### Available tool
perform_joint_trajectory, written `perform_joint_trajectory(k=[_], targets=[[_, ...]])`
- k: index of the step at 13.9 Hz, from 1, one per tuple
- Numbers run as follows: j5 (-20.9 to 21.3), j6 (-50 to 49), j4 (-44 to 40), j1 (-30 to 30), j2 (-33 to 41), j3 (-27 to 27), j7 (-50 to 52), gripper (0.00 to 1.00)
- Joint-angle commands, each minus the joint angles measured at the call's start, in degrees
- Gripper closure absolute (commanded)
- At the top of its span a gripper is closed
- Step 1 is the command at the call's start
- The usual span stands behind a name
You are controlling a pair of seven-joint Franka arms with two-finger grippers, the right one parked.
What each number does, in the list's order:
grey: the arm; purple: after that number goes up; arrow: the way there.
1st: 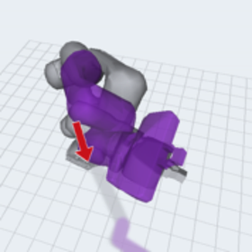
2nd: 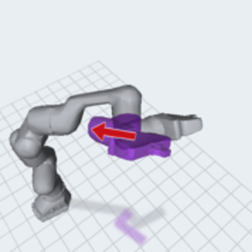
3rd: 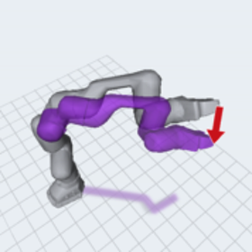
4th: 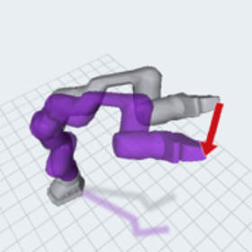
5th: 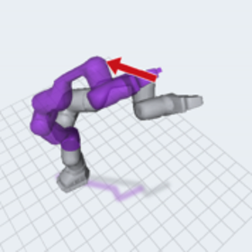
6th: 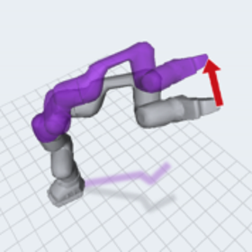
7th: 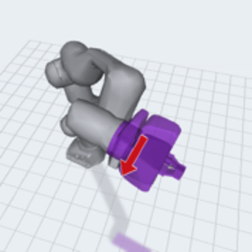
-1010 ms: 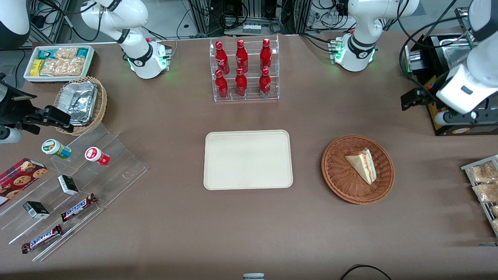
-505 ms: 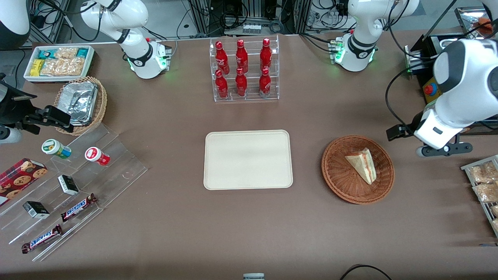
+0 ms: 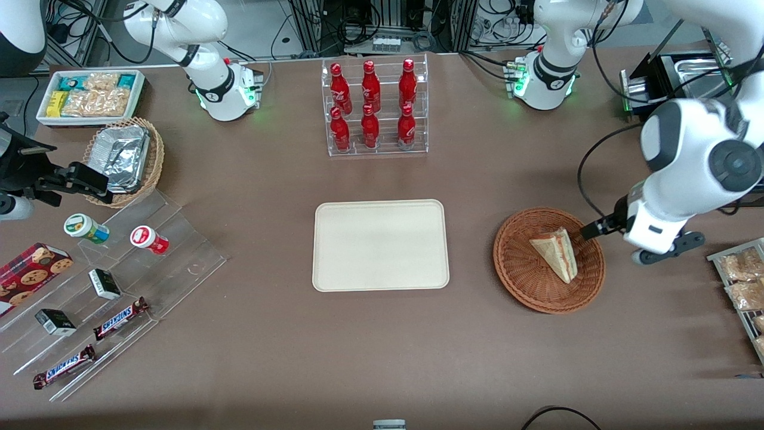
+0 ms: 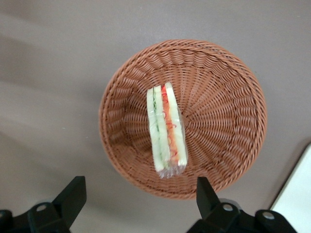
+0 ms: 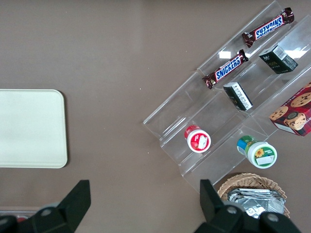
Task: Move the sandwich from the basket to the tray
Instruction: 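Lower the open left gripper over the wrapped sandwich in the basket, then close the left gripper on the sandwich and lift it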
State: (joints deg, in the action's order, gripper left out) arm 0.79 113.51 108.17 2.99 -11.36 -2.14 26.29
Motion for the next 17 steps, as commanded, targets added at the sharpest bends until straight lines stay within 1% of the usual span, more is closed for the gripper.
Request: perform_joint_trajectory(k=[1,5,10,13,14,15,16,17], targets=[[0.6,3.5,0.8,1.1,-3.1,-0.1,3.3,0.0],[0.6,14.4,8.3,1.8,-3.9,-0.2,5.2,0.0],[0.5,18.8,12.1,1.8,-5.3,-0.2,6.0,0.0],[0.5,23.3,14.3,1.9,-6.3,-0.2,7.4,0.0],[0.5,24.6,14.9,1.9,-6.8,-0.2,8.1,0.03],[0.5,25.6,15.0,1.9,-7.4,-0.2,9.1,0.16],[0.6,26.0,15.1,2.0,-7.5,-0.2,10.2,0.39],[0.6,25.9,15.1,2.0,-7.5,-0.2,10.3,0.71]])
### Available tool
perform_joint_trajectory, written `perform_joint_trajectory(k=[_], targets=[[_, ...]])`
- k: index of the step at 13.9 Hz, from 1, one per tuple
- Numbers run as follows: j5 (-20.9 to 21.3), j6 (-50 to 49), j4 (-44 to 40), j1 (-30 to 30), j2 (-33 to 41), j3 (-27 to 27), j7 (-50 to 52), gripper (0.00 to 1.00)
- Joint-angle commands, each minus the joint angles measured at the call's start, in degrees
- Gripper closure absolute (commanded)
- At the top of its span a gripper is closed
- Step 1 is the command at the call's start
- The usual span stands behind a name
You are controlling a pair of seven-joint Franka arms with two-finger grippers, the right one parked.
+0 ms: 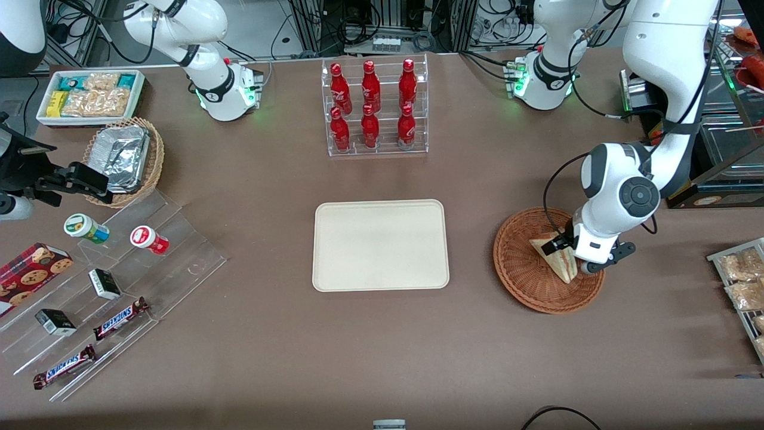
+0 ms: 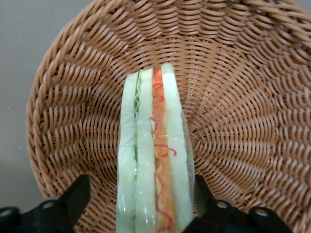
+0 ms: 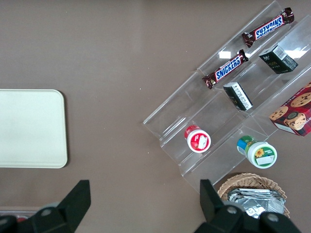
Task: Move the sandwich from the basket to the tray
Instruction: 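Close the left gripper on the sandwich and lift it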
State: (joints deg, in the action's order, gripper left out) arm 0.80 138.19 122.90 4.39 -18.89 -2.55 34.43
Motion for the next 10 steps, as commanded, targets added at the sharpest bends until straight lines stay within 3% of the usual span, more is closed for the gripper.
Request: perform_joint_trajectory(k=[1,4,7,10], targets=[[0.6,1.0,0.3,0.8,0.3,0.2,2.1,1.0],[0.7,-0.5,-1.0,0.9,0.7,0.1,1.5,1.0],[5.2,-13.9,-8.5,2.5,0.8,0.2,1.5,1.0],[5.9,-22.5,-15.6,2.6,0.9,0.1,-0.6,1.0]])
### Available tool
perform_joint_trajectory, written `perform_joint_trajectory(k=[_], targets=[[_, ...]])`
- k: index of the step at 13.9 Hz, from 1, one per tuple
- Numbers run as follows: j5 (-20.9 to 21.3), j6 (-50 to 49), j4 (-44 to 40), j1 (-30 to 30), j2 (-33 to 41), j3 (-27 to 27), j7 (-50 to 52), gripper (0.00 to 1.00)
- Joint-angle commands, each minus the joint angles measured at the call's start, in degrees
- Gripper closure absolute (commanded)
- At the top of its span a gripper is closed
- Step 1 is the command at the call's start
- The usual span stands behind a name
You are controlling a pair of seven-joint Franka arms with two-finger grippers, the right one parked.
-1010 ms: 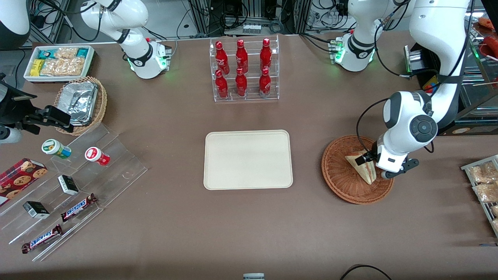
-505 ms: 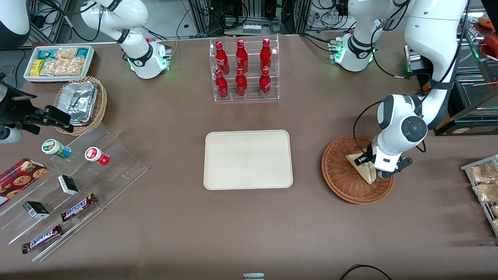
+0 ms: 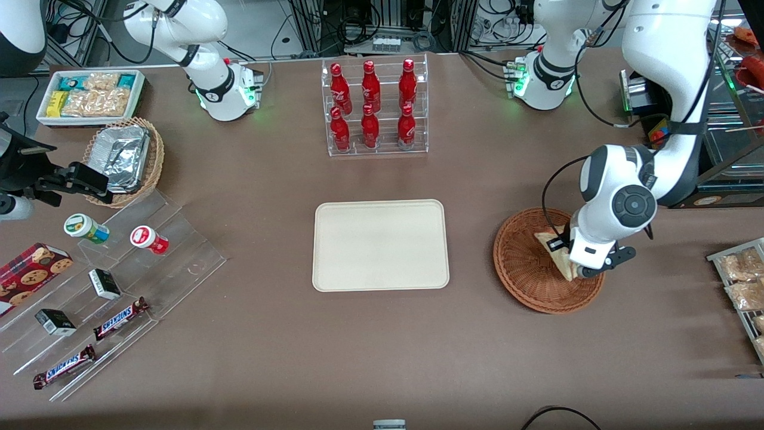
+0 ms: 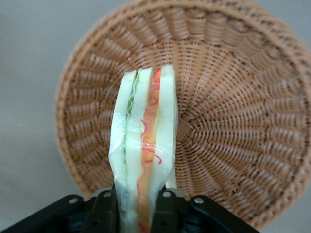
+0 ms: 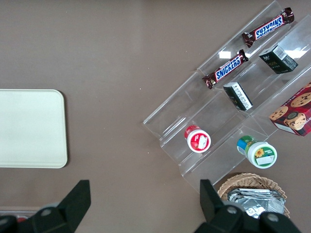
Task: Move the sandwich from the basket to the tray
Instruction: 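Close the left gripper on the sandwich and lift it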
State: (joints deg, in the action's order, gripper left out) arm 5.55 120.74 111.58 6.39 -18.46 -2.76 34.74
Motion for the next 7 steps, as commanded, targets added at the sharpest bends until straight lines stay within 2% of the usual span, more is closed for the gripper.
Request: perform_joint_trajectory(k=[1,4,7], targets=[[1.1,-7.4,-6.1,1.2,0.4,0.2,-2.9,1.0],[1.0,-11.3,-9.9,3.9,0.7,0.1,-11.3,1.0],[0.9,-12.6,-11.8,8.2,0.8,-0.3,-13.5,1.0]])
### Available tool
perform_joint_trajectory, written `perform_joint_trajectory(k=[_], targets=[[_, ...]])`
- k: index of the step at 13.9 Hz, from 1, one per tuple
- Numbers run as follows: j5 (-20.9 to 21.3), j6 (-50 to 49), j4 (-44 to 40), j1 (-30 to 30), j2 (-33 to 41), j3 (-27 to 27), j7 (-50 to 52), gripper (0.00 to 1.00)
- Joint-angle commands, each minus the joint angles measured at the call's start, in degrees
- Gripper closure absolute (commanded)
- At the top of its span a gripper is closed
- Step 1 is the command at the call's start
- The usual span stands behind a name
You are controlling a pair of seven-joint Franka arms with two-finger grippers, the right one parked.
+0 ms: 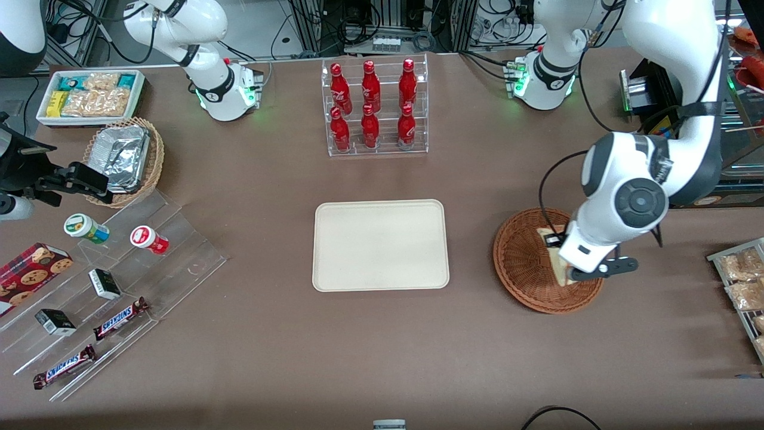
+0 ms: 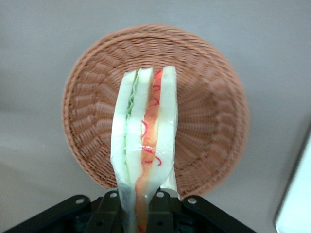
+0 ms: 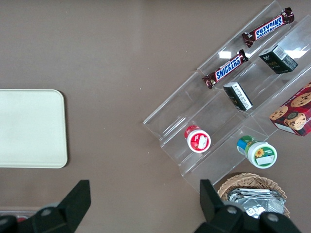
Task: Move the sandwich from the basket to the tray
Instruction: 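Carry the held sandwich over the white tray with the left gripper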
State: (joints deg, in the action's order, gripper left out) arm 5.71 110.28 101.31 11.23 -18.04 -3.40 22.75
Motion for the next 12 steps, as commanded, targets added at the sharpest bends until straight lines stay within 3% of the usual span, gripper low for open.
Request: perform_joint_trajectory(k=[1,6,12], targets=[[0.7,-2.3,-1.7,5.2,0.2,0.3,-3.4,1.0],[0.0,-1.6,-5.0,14.0,-3.9,0.2,-5.5,1.0],[-2.3,-1.2,-17.0,21.6,-16.1,0.2,7.5,1.0]])
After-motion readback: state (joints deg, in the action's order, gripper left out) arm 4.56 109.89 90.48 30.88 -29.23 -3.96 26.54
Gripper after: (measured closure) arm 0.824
